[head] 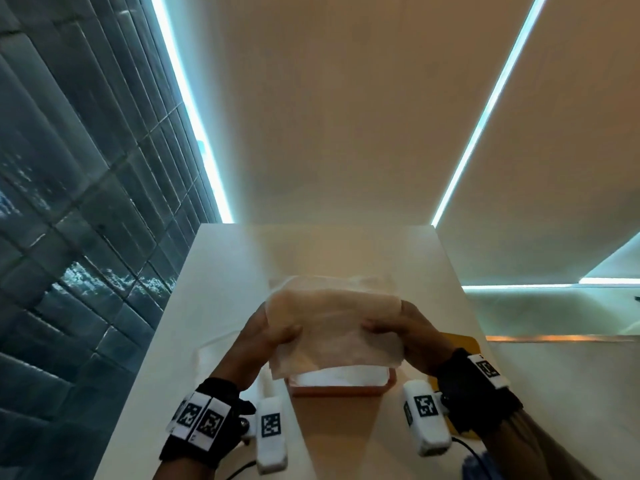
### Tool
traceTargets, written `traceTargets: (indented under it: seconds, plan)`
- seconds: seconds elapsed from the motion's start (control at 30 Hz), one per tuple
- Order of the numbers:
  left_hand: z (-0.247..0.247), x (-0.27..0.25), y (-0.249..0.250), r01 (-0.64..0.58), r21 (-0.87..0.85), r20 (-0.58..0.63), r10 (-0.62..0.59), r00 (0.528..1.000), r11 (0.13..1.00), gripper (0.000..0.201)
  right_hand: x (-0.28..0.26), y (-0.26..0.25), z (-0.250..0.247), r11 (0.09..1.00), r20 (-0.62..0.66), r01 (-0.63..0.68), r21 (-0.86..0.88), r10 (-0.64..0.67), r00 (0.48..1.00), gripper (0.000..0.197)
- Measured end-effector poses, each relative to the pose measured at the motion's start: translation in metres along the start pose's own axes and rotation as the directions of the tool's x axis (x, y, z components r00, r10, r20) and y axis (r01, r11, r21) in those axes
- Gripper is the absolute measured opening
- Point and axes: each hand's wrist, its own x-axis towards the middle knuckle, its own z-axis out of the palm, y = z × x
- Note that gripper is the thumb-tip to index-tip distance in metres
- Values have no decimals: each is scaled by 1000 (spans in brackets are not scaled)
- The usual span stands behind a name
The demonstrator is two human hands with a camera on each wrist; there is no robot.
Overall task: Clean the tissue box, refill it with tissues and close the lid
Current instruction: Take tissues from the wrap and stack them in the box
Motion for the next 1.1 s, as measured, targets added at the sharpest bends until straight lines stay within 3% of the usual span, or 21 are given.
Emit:
traceTargets:
  seconds: [0.07, 0.17, 0.27, 0.4, 0.5, 0.6, 0.73, 0.87, 0.97, 1.1]
  plan:
    - [4, 7, -5, 57, 20, -52, -56, 997, 998, 55, 2, 3, -4, 999, -41, -32, 7, 33, 999, 40]
    - [9, 22, -17, 213, 54, -271, -191, 943, 976, 52, 9, 17, -11, 995, -158, -99, -19, 95, 983, 41]
    - [13, 35, -32, 337, 148, -307, -281, 909, 930, 43, 17, 36, -18, 971, -223, -198, -135, 165, 961, 36]
    - [20, 44, -44, 407, 458, -351, -261, 899, 790, 44, 29, 58, -28, 912, -303, -294, -287, 205, 931, 36]
    - [28, 46, -47, 439, 615, -368, -254, 894, 655, 54, 38, 67, -26, 762, -381, -359, -539, 160, 911, 46]
    - [35, 48, -53, 420, 725, -373, -202, 906, 546, 58, 40, 65, -17, 568, -385, -379, -731, 116, 915, 40]
    - [44, 48, -59, 350, 867, -338, -97, 936, 354, 65, 42, 62, -5, 386, -392, -405, -829, 116, 913, 43]
    - [52, 46, -64, 278, 938, -282, -8, 959, 209, 51, 44, 64, 4, 245, -367, -375, -894, 81, 927, 42]
    - [56, 44, -64, 243, 955, -248, 8, 969, 173, 53, 44, 64, 8, 193, -348, -360, -913, 93, 933, 35]
    - [56, 38, -62, 212, 969, -220, 58, 974, 129, 58, 34, 50, 6, 241, -365, -371, -897, 68, 928, 32]
